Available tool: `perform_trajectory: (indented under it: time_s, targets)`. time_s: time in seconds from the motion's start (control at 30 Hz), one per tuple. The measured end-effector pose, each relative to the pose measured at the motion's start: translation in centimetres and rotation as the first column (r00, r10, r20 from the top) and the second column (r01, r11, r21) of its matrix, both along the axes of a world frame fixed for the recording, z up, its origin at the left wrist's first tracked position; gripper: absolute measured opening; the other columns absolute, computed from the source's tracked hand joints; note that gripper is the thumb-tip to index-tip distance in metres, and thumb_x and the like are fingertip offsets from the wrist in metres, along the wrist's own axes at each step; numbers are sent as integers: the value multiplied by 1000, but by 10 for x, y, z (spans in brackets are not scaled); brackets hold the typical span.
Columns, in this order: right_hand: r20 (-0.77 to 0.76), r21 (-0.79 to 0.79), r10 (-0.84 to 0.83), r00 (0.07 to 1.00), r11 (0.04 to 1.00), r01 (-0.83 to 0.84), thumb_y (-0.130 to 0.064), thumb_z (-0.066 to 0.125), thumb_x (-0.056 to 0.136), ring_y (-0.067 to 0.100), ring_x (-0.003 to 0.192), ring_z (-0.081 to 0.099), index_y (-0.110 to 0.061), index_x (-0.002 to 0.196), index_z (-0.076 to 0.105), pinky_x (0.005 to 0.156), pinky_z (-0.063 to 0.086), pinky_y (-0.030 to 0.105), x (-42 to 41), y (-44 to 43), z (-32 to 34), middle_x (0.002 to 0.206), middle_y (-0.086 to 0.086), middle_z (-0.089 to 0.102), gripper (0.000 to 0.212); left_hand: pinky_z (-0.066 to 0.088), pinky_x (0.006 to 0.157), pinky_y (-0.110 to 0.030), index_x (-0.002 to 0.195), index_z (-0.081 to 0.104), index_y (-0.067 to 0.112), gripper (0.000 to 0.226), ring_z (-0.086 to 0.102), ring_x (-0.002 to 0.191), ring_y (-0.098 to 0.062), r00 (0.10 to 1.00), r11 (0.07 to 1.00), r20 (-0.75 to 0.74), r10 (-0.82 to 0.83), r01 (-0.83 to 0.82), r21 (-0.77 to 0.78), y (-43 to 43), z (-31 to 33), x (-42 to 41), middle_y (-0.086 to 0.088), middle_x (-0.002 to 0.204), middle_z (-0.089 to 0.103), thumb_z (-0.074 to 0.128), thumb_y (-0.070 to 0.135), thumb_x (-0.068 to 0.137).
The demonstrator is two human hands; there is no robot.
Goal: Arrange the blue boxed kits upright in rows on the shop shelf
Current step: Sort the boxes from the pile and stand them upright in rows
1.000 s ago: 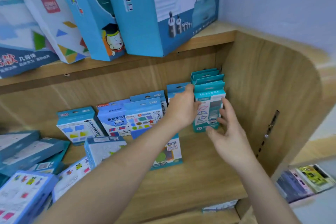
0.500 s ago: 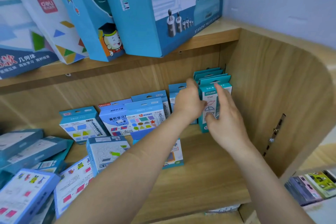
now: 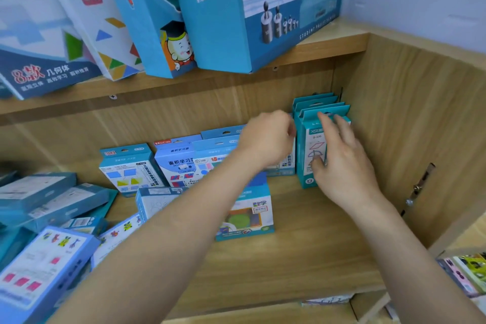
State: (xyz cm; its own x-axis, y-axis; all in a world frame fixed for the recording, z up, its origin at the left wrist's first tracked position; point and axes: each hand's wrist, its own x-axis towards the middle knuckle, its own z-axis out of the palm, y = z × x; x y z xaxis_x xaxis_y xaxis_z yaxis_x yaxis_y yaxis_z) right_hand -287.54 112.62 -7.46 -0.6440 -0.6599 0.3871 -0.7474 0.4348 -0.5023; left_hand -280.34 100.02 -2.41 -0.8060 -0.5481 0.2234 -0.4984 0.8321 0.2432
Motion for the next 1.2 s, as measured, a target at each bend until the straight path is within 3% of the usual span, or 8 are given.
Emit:
perform_trajectory:
  time_s: [0.13, 0.2, 0.27, 0.4, 0.57, 0.67, 0.93, 1.2]
  targets:
    - [-47, -234, 12, 999, 972, -23, -11, 59, 87, 25, 125, 44, -20, 140, 38, 98, 44, 42, 15, 5, 7, 141, 8, 41, 58, 55, 72, -31, 73, 64, 31, 15, 69, 73, -13, 934, 972, -337, 117, -39, 230, -9, 24, 71, 9, 73, 71, 61, 19, 80]
    - [125, -329, 127, 984, 941, -79, -16, 60, 88, 16, 106, 58, -20, 125, 54, 91, 50, 37, 28, 2, 1, 120, 1, 58, 38, 56, 69, -34, 71, 63, 31, 14, 69, 69, -15, 823, 939, -510, 250, -77, 335, -7, 12, 101, 6, 71, 71, 61, 19, 78]
    - [428, -366, 333, 840, 914, -176, -26, 65, 86, 8, 98, 60, -24, 117, 59, 91, 50, 31, 45, -4, -10, 107, -6, 63, 32, 55, 74, -37, 80, 65, 28, 13, 67, 77, -11, 758, 905, -556, 341, -104, 413, 0, -12, 122, 8, 78, 71, 63, 16, 80]
    - [649, -353, 510, 565, 859, -371, -42, 67, 75, 0, 116, 50, -31, 136, 41, 95, 39, 13, 64, -20, -38, 122, -12, 57, 67, 41, 98, -29, 124, 50, 29, 45, 51, 116, -7, 870, 880, -345, 353, -183, 439, 13, -56, 156, 14, 121, 58, 67, 28, 83]
    - [611, -454, 560, 560, 827, -332, -17, 69, 84, 6, 102, 65, -21, 115, 60, 93, 52, 33, 67, -32, -60, 108, -7, 70, 32, 25, 110, -29, 141, 36, 26, 70, 29, 136, -16, 952, 950, 47, 302, -305, 64, 1, -79, 196, 4, 146, 39, 66, 42, 80]
    - [606, -499, 577, 547, 812, -304, -14, 65, 86, 3, 96, 66, -18, 111, 62, 87, 54, 25, 68, -34, -63, 108, -6, 70, 25, 23, 113, -42, 137, 44, 32, 65, 24, 140, -20, 908, 940, 242, 341, -332, -79, -9, -101, 209, 2, 149, 36, 63, 54, 79]
    - [642, -350, 520, 563, 852, -388, -48, 59, 81, 2, 104, 63, -30, 118, 58, 90, 50, 24, 61, -35, -67, 114, -13, 68, 41, 48, 91, -54, 102, 72, 21, 47, 57, 115, -29, 942, 936, 62, 329, -317, -154, -15, -123, 216, -2, 112, 68, 77, 4, 58]
    - [700, -530, 547, 459, 829, -179, -25, 61, 89, 15, 96, 69, -13, 113, 62, 72, 54, 22, 62, -43, -70, 106, 1, 72, 27, 59, 66, -40, 95, 75, 24, 54, 66, 102, -24, 984, 973, -59, 171, -178, -146, -16, -121, 231, 8, 100, 73, 80, -9, 52]
